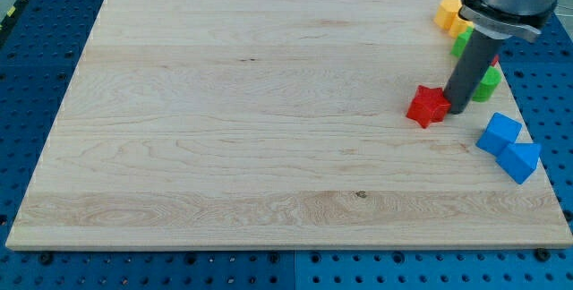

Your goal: Move the arm to the bottom of the green circle

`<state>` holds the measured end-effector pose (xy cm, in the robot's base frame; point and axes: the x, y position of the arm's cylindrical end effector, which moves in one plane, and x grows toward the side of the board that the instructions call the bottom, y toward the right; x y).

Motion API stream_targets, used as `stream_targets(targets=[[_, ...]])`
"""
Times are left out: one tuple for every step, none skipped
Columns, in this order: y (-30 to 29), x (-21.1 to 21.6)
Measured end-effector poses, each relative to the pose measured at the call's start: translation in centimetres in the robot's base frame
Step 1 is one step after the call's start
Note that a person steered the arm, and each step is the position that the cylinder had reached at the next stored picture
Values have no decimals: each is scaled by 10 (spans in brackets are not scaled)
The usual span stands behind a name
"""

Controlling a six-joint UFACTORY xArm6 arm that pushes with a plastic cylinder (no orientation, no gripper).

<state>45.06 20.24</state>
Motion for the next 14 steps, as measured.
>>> stream_targets(targets=[[-31, 1], [-61, 9], [-42, 27], [-32, 43], [-71, 43], [-86, 19], [-41, 25], [-42, 4], [-70, -3], [-47, -12], [-15, -32], [13, -16], [16, -8], [19, -7]])
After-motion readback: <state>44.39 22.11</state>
